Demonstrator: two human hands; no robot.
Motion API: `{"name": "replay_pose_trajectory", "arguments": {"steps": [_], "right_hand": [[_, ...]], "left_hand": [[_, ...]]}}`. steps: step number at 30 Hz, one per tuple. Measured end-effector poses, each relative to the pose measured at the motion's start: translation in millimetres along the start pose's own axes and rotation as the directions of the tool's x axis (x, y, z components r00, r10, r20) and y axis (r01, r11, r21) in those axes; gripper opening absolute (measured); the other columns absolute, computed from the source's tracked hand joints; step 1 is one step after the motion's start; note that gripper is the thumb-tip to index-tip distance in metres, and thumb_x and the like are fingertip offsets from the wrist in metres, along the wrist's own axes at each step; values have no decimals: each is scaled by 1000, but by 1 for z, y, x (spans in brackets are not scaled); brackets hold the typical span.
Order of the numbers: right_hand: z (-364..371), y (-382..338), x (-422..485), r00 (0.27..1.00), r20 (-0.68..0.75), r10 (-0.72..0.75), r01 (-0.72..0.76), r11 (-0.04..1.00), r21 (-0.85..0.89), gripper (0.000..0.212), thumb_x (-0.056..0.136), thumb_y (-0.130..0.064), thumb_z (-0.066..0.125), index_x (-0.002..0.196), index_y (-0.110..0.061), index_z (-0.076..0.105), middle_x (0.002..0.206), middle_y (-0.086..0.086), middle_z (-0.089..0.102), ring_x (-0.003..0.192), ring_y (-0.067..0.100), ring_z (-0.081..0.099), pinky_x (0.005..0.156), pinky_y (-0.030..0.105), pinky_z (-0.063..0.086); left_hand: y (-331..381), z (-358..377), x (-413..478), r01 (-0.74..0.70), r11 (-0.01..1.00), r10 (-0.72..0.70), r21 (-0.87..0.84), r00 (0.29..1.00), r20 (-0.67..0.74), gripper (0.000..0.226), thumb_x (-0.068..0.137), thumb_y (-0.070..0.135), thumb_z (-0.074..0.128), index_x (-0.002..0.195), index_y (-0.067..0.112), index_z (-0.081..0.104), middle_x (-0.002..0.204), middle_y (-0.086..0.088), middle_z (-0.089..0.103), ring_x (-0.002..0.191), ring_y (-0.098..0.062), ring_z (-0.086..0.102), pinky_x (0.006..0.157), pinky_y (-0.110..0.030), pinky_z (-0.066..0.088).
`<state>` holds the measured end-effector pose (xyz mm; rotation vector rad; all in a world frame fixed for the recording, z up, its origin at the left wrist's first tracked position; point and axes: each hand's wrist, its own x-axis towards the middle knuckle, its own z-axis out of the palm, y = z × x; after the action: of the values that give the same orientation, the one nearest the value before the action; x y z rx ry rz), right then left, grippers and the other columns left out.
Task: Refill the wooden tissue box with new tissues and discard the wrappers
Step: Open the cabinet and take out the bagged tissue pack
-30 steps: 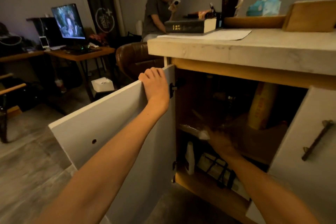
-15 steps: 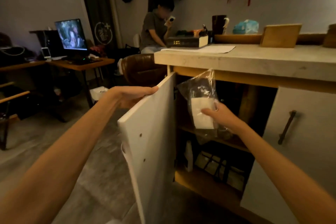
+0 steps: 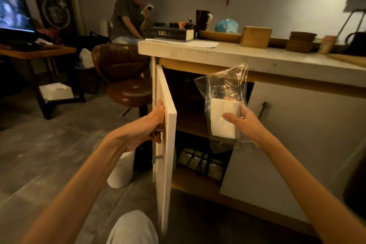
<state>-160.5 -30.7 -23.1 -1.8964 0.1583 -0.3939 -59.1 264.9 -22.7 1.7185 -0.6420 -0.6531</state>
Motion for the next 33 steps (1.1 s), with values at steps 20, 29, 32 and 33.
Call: {"name": "replay_pose_trajectory", "arguments": {"steps": [20,29,32,33], "right_hand": [[-107,61,-84,871,-418,258,-204,964,171,23,91,-18,65,112,-26,60,106,2,71,98,17,68,87,34,54],[-100,87,-95,815,-329,477,-238,793,560,35,90,-25,63,122,-11,59,110,12,70,96,27,67,72,38,55],[-90,91,-100,825,-302,477,-188,737,649,28,90,-24,61,115,-12,61,103,10,71,91,24,68,67,36,55],[-85,94,-101,818,-309,485,-182,728,661,35,87,-25,63,119,-12,60,105,10,72,93,24,69,67,35,55]], "left_hand": [[62,195,193,-48,999,42,-15,958,-284,97,98,44,46,139,32,-42,158,-29,-4,139,-50,26,113,-52,26],[56,197,235,-133,991,123,-13,947,-297,96,99,10,43,139,35,-40,155,-28,3,139,-46,26,114,-58,21],[40,186,242,-264,962,247,-67,950,-188,109,93,10,54,134,48,-39,153,-27,19,139,-38,30,117,-55,22],[30,182,246,-295,949,273,-110,945,-181,111,92,11,58,136,50,-36,148,-26,33,133,-34,41,115,-51,29]]}}
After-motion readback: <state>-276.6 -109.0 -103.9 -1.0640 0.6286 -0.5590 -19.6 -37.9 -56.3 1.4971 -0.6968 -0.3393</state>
